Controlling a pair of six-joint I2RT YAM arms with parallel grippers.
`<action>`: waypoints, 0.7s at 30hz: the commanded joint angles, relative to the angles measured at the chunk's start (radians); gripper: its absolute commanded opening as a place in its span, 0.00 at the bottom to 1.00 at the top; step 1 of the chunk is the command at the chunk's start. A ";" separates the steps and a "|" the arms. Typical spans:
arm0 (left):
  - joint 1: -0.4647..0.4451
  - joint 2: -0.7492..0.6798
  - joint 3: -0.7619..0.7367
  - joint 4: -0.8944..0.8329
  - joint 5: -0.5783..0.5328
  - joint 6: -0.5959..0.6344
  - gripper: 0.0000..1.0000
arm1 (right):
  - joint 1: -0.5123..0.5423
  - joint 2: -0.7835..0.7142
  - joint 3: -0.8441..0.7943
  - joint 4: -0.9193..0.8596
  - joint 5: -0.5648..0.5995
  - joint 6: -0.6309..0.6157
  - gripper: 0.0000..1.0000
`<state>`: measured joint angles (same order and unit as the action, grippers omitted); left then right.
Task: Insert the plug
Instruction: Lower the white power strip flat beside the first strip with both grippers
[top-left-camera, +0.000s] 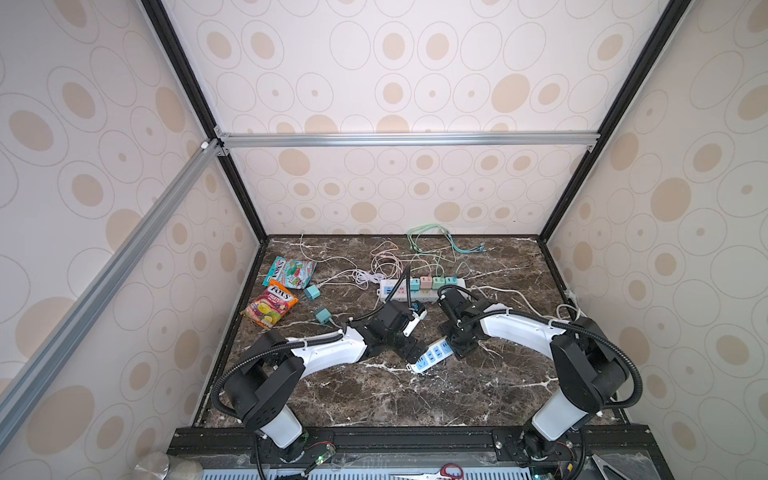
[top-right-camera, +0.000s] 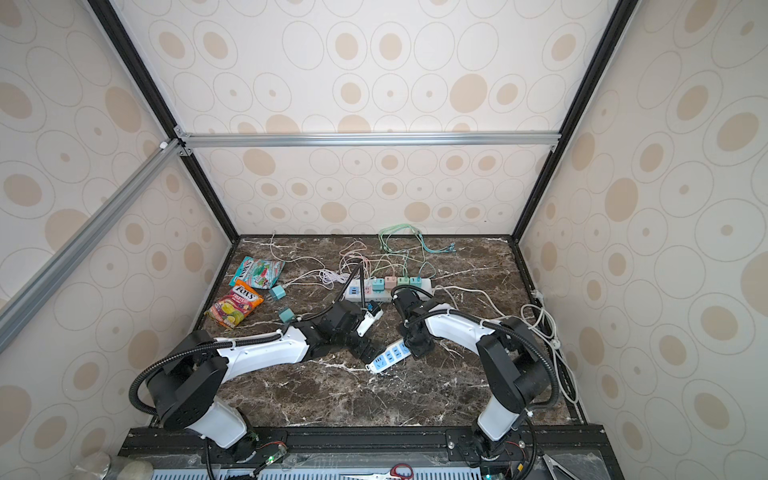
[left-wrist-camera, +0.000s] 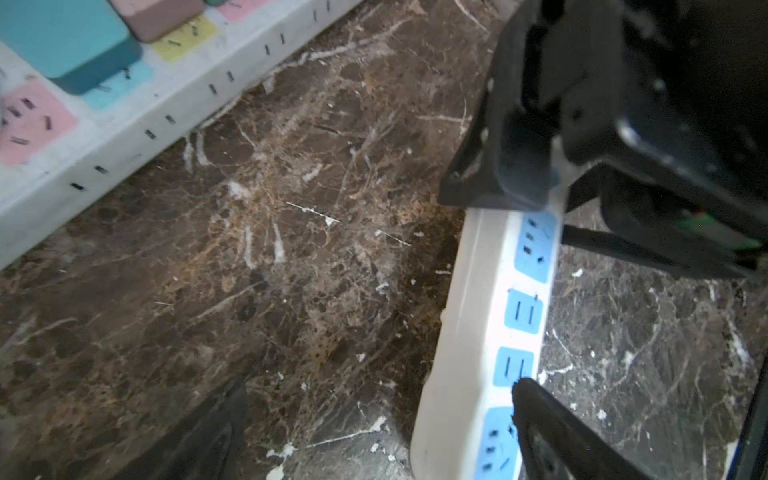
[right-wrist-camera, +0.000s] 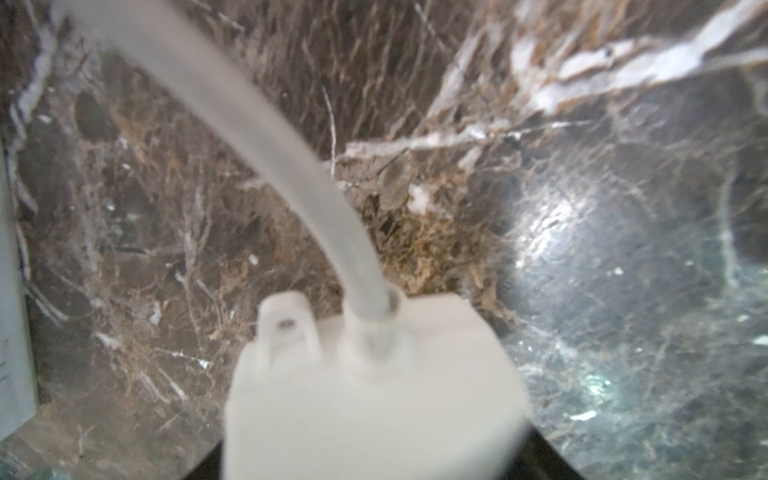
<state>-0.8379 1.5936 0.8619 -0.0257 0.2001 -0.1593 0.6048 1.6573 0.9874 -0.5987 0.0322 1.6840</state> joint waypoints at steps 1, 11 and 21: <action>-0.012 0.003 -0.001 0.002 0.033 0.038 0.98 | 0.003 0.012 0.021 -0.041 0.033 0.072 0.82; -0.124 0.056 -0.001 0.026 -0.007 0.099 0.98 | -0.011 -0.082 -0.069 0.027 0.063 0.009 0.99; -0.143 0.143 0.008 -0.037 -0.225 0.121 0.98 | -0.039 -0.139 -0.066 0.044 0.121 -0.179 1.00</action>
<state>-0.9741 1.7184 0.8600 -0.0212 0.0711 -0.0769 0.5766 1.5734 0.9321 -0.5430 0.0933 1.5875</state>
